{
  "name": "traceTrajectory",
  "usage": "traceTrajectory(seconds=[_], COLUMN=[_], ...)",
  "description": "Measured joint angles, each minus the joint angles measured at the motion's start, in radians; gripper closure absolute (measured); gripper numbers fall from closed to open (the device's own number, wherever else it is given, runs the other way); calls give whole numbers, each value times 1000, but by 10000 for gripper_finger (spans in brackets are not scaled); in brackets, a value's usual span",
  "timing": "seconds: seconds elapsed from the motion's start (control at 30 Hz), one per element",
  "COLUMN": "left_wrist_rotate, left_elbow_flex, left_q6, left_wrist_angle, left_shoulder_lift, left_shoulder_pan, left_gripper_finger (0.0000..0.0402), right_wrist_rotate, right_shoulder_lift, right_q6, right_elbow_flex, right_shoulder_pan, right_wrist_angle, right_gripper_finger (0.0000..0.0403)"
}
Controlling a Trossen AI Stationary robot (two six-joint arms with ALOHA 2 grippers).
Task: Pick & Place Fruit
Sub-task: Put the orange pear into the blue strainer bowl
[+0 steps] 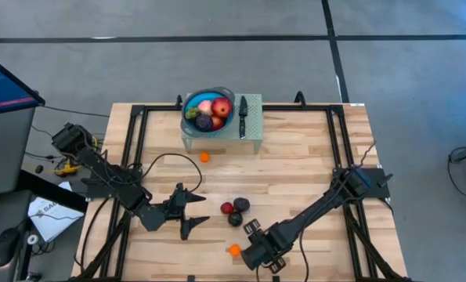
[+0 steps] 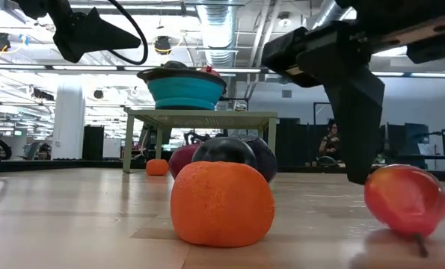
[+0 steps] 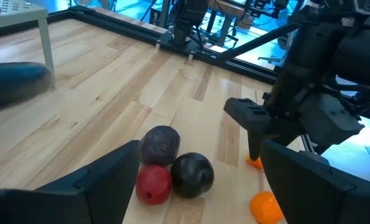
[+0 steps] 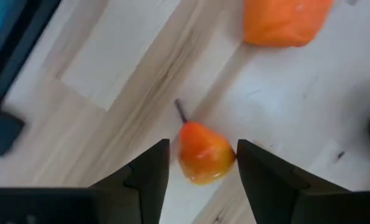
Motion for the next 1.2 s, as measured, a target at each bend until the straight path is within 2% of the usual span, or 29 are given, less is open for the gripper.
traceTrajectory(seconds=[0.17,0.27,0.37,0.67,0.87,0.97,1.1,1.2], left_wrist_rotate=[0,0,1,4,8,12,89,141], left_elbow_flex=[0,0,0,0,0,1,66,170], left_q6=[0,0,0,1,42,146,409,599], left_wrist_angle=[0,0,0,0,19,118,273,286], left_shoulder_lift=[0,0,0,0,0,11,83,178], left_shoulder_pan=[0,0,0,0,-20,-40,-60,-55], left_gripper_finger=[78,78,78,78,78,78,78,78], right_wrist_rotate=[0,0,0,-4,-100,-105,-102,-81], right_shoulder_lift=[-1,0,-1,-1,-17,-81,-185,-245], right_q6=[-62,-76,-83,-147,-71,37,218,322], right_elbow_flex=[-28,-34,-33,-33,-67,-209,-464,-604], right_shoulder_pan=[0,-8,-14,-13,-14,-3,2,-29], right_wrist_angle=[11,10,18,33,61,271,746,1075], right_gripper_finger=[190,185,201,289,285,275,274,278])
